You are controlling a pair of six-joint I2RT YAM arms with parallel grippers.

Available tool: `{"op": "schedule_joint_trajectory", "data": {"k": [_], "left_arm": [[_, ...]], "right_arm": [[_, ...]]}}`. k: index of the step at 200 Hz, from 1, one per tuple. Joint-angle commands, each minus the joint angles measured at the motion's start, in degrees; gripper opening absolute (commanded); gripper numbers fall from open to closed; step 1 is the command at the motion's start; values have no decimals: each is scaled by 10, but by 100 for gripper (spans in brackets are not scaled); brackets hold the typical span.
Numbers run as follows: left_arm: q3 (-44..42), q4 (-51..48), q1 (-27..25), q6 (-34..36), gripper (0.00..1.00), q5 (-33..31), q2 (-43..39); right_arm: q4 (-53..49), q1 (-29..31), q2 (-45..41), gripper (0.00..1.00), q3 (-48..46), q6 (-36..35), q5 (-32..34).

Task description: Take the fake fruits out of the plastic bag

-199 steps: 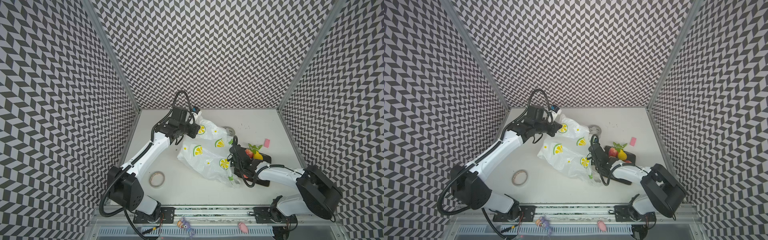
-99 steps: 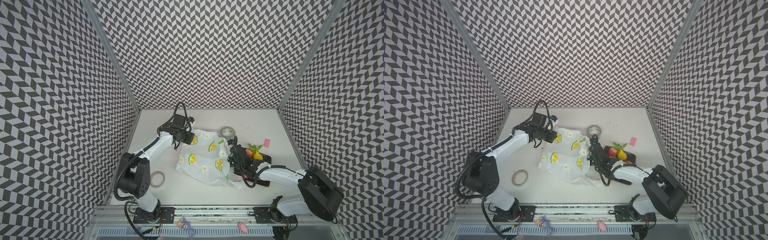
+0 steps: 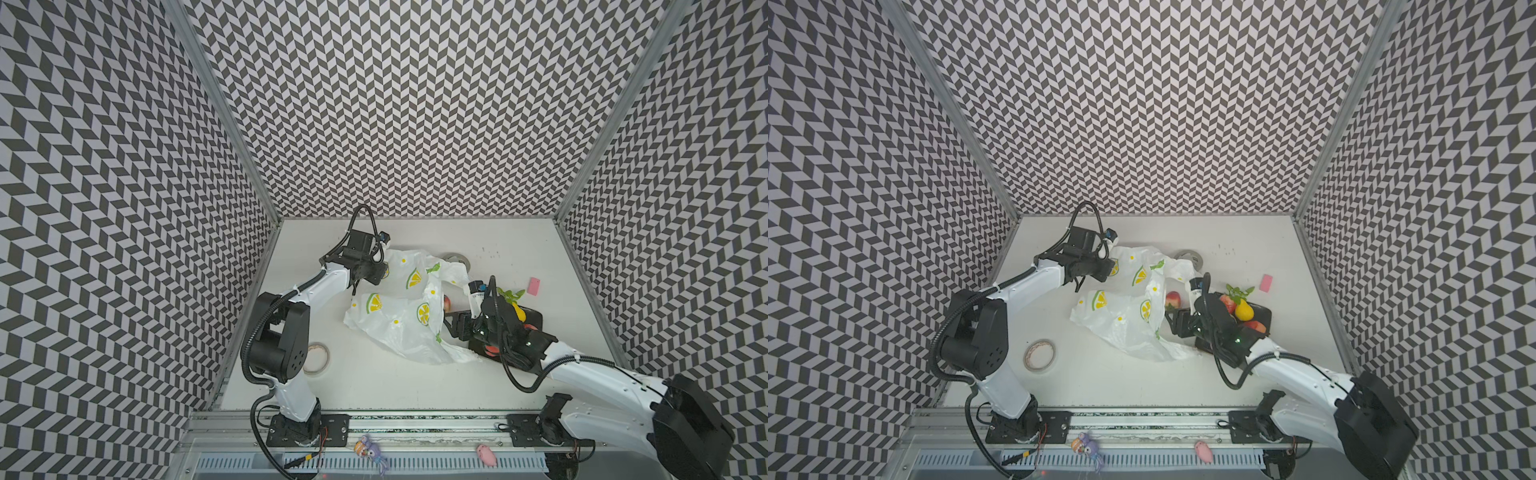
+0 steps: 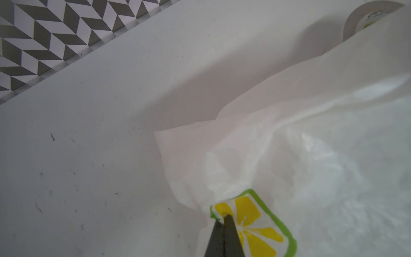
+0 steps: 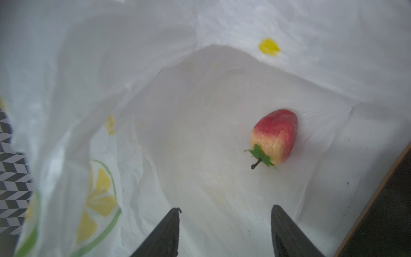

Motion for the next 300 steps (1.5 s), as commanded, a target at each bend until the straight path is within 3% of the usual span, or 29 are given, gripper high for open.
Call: {"op": "schedule_joint_trajectory", "data": {"k": [1,40,165,235,300], "left_arm": [[0,47,-7,51,0,5,9],[-11,61,-23,75,0,2,15],[-15,78,-38,76,0,2,18],[-6,79,-39,73,0,2,20],[-4,85,-39,71,0,1,21]], "right_arm": [[19,1,-22,63,-24,56,19],[21,-25,4,62,18,111,40],[-90,-37,261,65,204,205,116],[-151,-30,358,68,274,188,132],[-188,-19,420,65,324,159,174]]}}
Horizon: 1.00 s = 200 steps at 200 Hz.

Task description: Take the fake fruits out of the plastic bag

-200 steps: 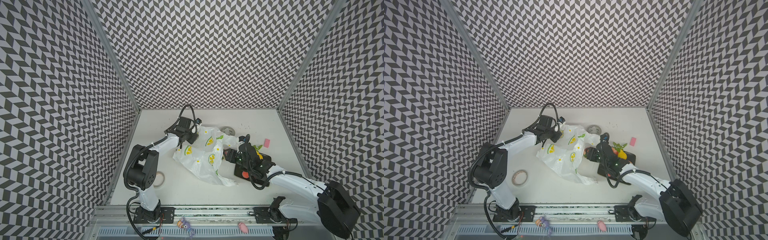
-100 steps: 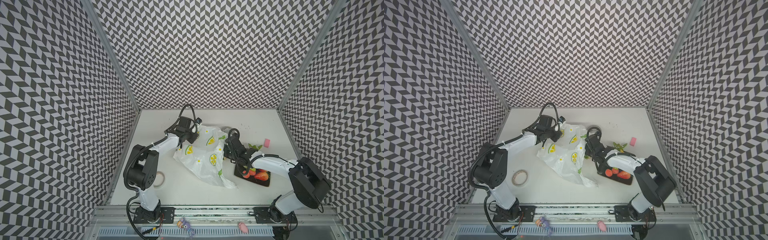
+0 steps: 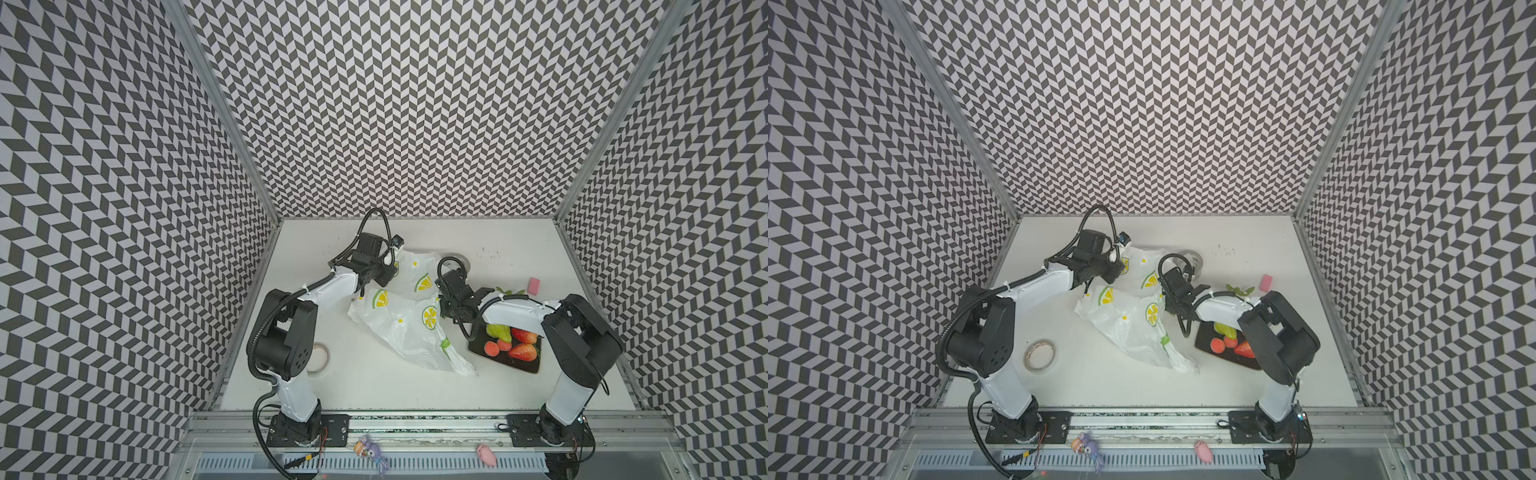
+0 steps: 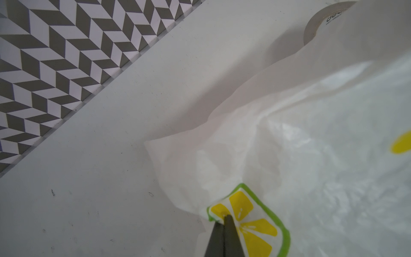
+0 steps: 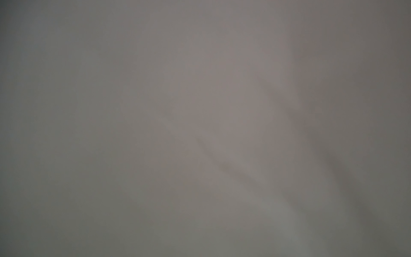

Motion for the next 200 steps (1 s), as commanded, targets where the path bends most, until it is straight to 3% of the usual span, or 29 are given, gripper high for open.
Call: {"op": "schedule_joint_trajectory", "data": {"k": [1,32,64,119,157,181,200], "left_arm": [[7,15,-4,6,0,2,8],[12,15,-3,7,0,-4,9],[15,20,5,-2,0,-21,11],[33,28,24,-28,0,-56,24],[27,45,28,-27,0,-56,20],[29,50,28,-23,0,-49,20],[32,52,27,-19,0,-45,22]], "right_arm": [[-18,5,22,64,24,-10,33],[-28,5,23,53,34,-14,36],[-54,14,-25,49,27,-17,31],[-126,51,-204,48,-71,-9,-11],[-260,59,-321,48,-87,25,9],[-322,41,-388,48,-76,52,66],[-351,-16,-413,48,-69,47,68]]}}
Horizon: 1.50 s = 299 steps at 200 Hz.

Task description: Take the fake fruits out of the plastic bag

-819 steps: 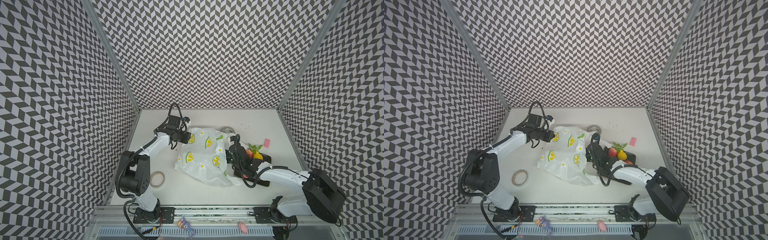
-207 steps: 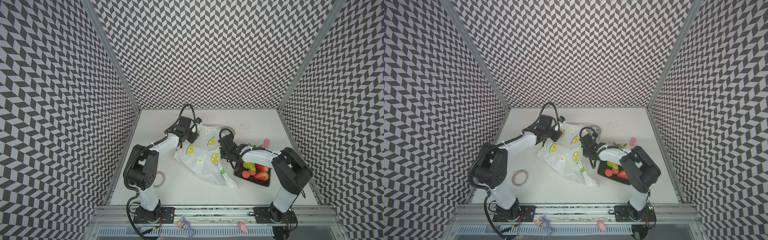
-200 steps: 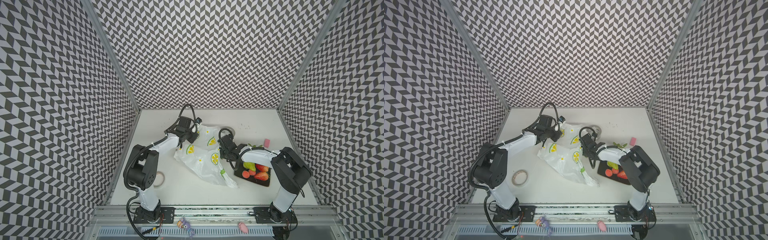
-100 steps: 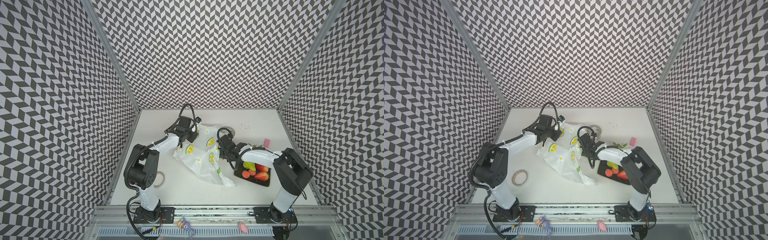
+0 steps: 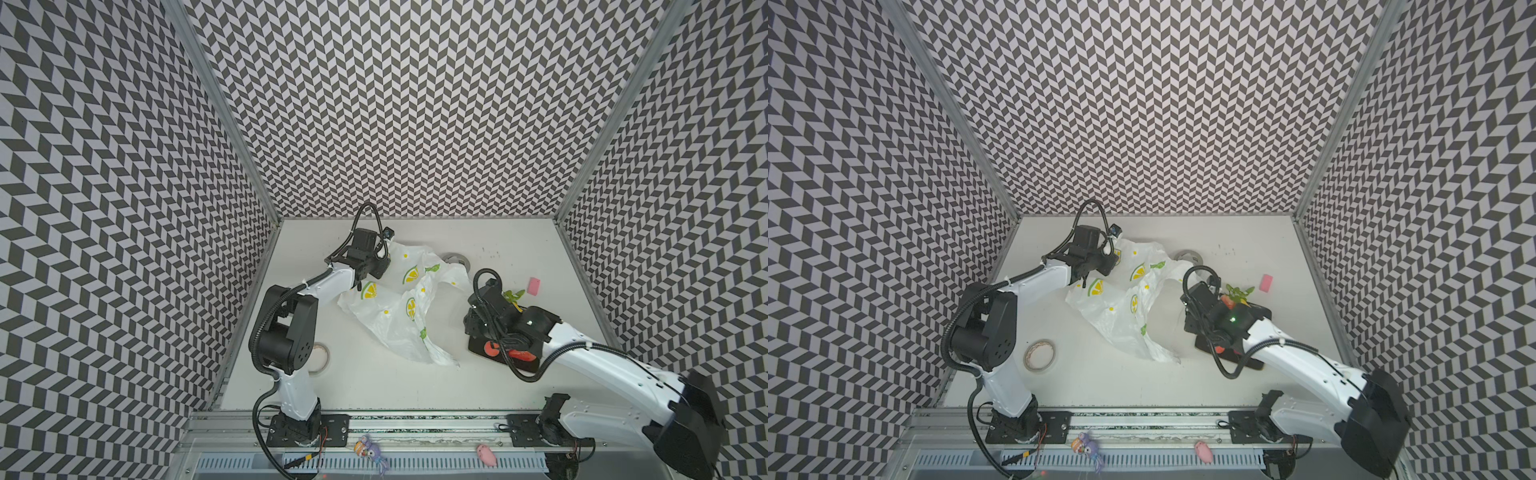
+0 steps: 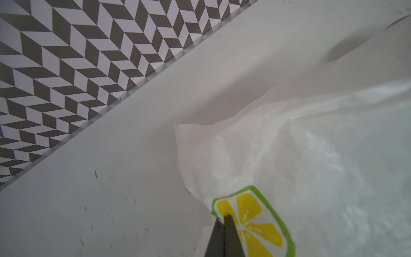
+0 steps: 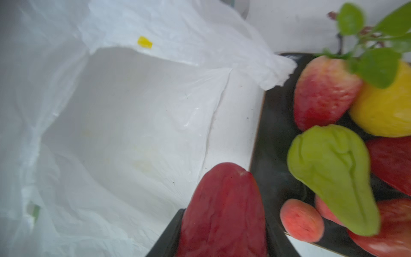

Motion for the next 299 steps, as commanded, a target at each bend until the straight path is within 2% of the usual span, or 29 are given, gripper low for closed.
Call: {"op": "schedule_joint_trajectory", "data": {"k": [1,37,68,114,162,195,204,212,233,250,254,257,285,299], "left_arm": [[15,19,0,5,0,8,0],[18,23,0,1,0,17,3],[18,26,0,-4,0,21,9],[30,28,0,-5,0,20,20],[49,25,0,-6,0,13,35],[64,23,0,-6,4,10,46],[71,19,0,-7,8,9,48],[75,19,0,-11,16,7,47],[75,31,0,-19,46,3,31],[77,40,4,-28,67,1,12],[78,41,6,-32,81,2,8],[80,41,8,-35,85,4,4],[90,42,39,-74,99,14,-38],[85,50,62,-106,100,23,-68]], "right_arm": [[-70,-53,-32,48,13,22,41],[-81,-181,-57,49,-5,26,29],[-42,-265,-59,50,-45,2,-26],[25,-291,-48,52,-103,-5,-79],[36,-296,-38,66,-108,-12,-82],[15,-302,-48,70,-90,-16,-72],[2,-303,-54,71,-73,-19,-62],[-11,-303,-60,72,-51,-24,-51],[-23,-310,-69,72,10,-49,-12],[2,-325,-63,73,42,-92,16],[14,-330,-62,74,45,-103,21],[23,-333,-61,75,46,-111,25],[187,-370,-57,76,13,-202,74],[299,-389,-49,77,-29,-248,95]]}}
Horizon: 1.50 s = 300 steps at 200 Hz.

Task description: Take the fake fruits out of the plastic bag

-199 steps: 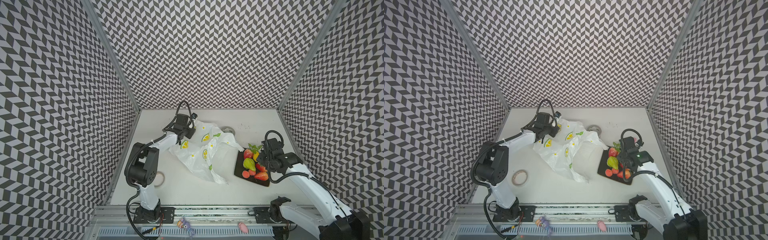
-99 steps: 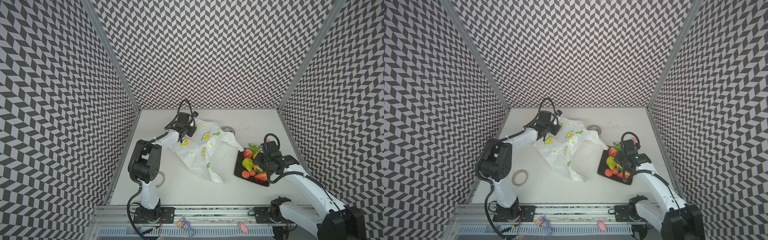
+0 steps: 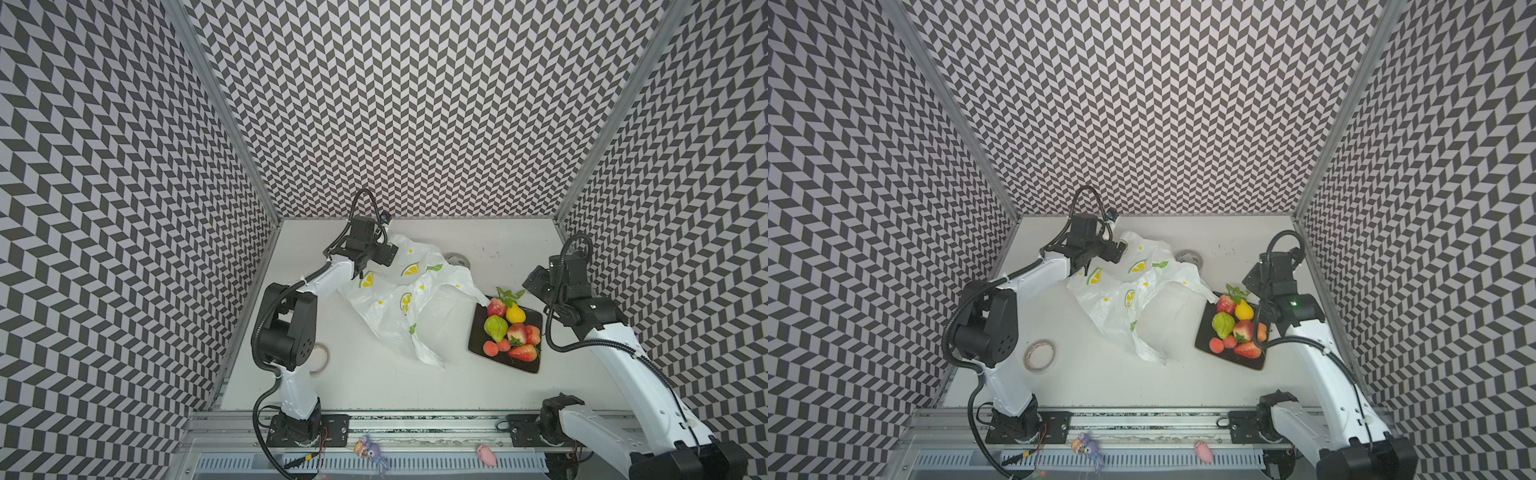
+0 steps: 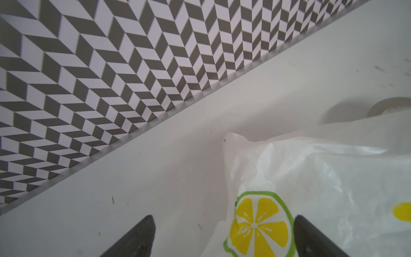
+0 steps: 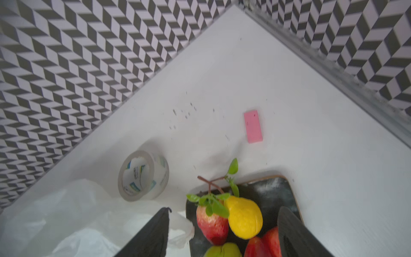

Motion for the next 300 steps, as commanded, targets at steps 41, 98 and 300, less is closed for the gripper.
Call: {"op": "schedule_joint_trajectory", "data": {"k": [41,98,300], "left_arm": [[-95,106,89,-176,100,-96,-198],[-410,253,151,-240,99,-214,-375],[-635,807,152,-137,100,-144,-140]], "right_arm": [[548,-55,92,79,-192,-265,41],[786,-58,203,80,-277,-335,-71],[1062,-61,307,99,-367,-362,-196]]}}
